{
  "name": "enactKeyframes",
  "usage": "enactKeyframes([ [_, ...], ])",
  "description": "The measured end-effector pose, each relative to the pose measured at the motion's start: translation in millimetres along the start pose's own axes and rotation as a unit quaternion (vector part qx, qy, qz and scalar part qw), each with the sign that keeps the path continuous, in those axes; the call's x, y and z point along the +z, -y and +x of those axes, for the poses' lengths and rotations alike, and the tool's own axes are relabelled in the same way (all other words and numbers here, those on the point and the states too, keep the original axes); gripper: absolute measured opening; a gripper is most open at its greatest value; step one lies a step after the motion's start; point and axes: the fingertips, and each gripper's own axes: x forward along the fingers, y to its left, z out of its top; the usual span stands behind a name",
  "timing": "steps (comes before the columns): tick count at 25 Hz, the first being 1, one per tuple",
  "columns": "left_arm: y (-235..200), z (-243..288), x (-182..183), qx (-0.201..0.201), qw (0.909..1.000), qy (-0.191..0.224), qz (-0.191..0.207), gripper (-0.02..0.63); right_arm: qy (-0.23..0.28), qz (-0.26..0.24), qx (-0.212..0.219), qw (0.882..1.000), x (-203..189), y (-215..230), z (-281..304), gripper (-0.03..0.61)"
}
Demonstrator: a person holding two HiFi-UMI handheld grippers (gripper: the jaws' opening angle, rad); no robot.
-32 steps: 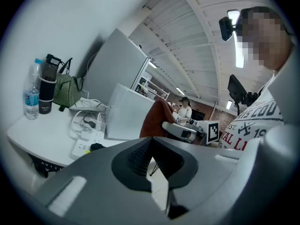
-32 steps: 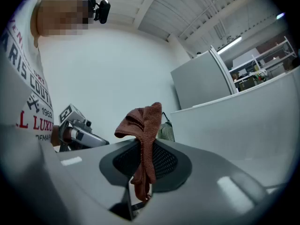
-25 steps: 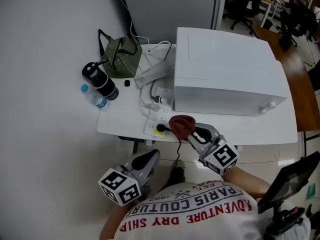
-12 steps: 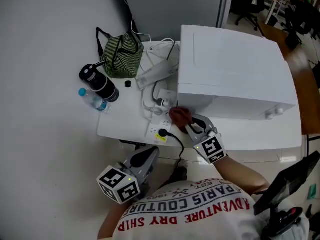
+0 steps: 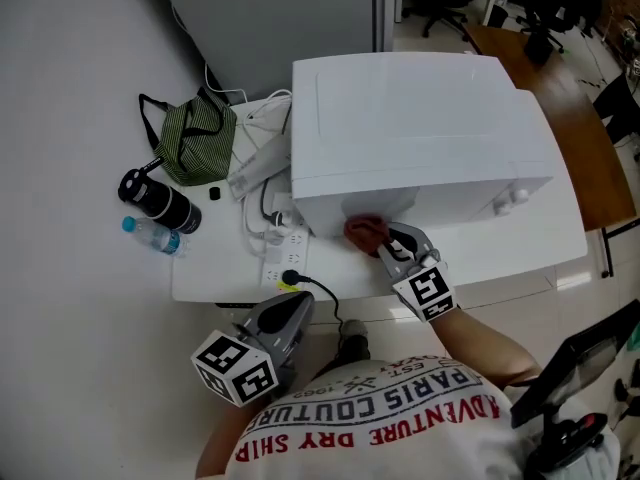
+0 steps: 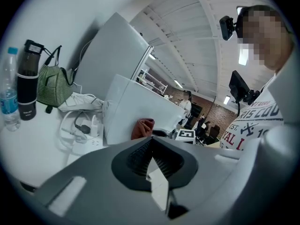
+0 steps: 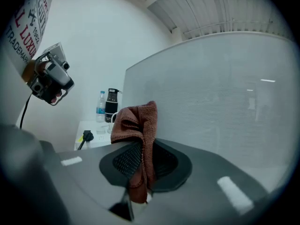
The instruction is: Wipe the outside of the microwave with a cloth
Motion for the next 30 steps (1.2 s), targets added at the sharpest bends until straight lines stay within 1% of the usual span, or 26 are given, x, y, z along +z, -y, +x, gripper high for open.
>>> enactKeyframes([
  [7,33.2,34.9,-2.0,-0.048,0.9981,-0.032,0.022,0.006,-0.014,0.016,-0.097,0.995,-21.9,70.0,-60.7,0.046],
  [13,52.6,51.0,8.6,-0.072,0.9955,-0.047,0.042,0.006,-0.021,0.048,-0.174,0.983,-36.1,120.3,-110.3,0.046],
  [17,63.0,63.4,7.9,-0.092,0.9932,-0.051,0.05,0.006,-0.028,0.046,-0.208,0.977,-43.2,147.5,-132.2,0.048],
  [19,67.5,68.3,8.1,-0.099,0.9922,-0.054,0.053,0.006,-0.029,0.056,-0.221,0.973,-46.9,157.4,-142.5,0.048],
  [21,70.9,71.7,9.9,-0.103,0.9915,-0.058,0.055,0.006,-0.028,0.076,-0.229,0.97,-51.0,164.8,-151.9,0.048],
  [24,76.0,75.4,11.7,-0.111,0.9903,-0.06,0.058,0.006,-0.024,0.093,-0.22,0.971,-52.5,166.2,-159.2,0.048],
  [27,78.2,75.7,11.5,-0.112,0.9902,-0.058,0.06,0.006,-0.013,0.096,-0.209,0.973,-46.1,156.2,-163.9,0.048],
  [30,76.1,73.0,9.7,-0.106,0.9917,-0.048,0.055,0.006,0.016,0.1,-0.191,0.976,-25.7,135.6,-162.1,0.048],
])
